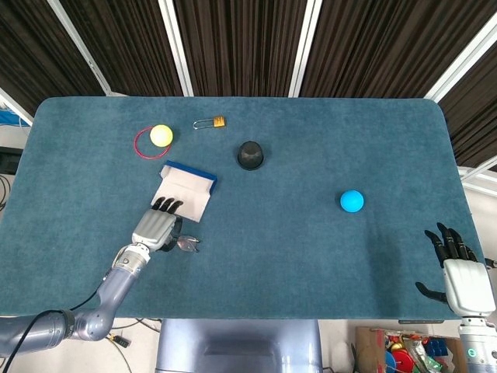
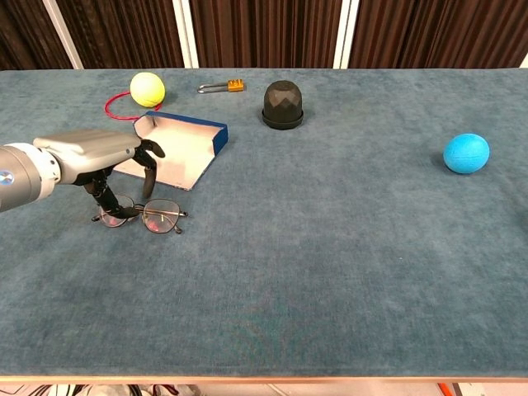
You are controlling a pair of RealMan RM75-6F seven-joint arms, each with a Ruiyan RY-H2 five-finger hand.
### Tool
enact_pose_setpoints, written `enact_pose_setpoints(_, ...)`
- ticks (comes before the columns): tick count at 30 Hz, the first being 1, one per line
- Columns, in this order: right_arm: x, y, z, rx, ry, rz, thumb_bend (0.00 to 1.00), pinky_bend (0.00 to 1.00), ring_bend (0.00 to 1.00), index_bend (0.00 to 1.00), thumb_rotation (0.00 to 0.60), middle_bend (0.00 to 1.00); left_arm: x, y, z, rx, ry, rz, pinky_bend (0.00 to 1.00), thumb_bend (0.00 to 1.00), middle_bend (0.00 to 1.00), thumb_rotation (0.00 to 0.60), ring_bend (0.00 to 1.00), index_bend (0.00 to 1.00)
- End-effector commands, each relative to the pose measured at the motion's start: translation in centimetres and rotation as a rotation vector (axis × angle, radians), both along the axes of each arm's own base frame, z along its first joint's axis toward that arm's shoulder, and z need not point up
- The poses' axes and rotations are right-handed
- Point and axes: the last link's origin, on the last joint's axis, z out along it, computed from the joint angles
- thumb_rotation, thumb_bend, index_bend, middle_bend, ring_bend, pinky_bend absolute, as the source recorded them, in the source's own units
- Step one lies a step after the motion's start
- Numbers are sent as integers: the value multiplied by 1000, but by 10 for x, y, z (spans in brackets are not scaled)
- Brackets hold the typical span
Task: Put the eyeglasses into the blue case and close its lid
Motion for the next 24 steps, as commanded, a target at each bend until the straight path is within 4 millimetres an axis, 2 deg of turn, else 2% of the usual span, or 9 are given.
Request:
enact_pose_setpoints(1, 0, 0, 0, 0, 0, 0, 117, 228, 0, 132, 600, 0, 0, 0, -2, -4, 7, -2, 0, 314, 96, 600, 0, 516)
enact_pose_setpoints(24, -1, -1, 1, -10, 3, -3, 117, 228, 0, 132, 600, 0, 2, 0, -8, -19, 30, -13, 0, 381, 94, 600, 0, 516)
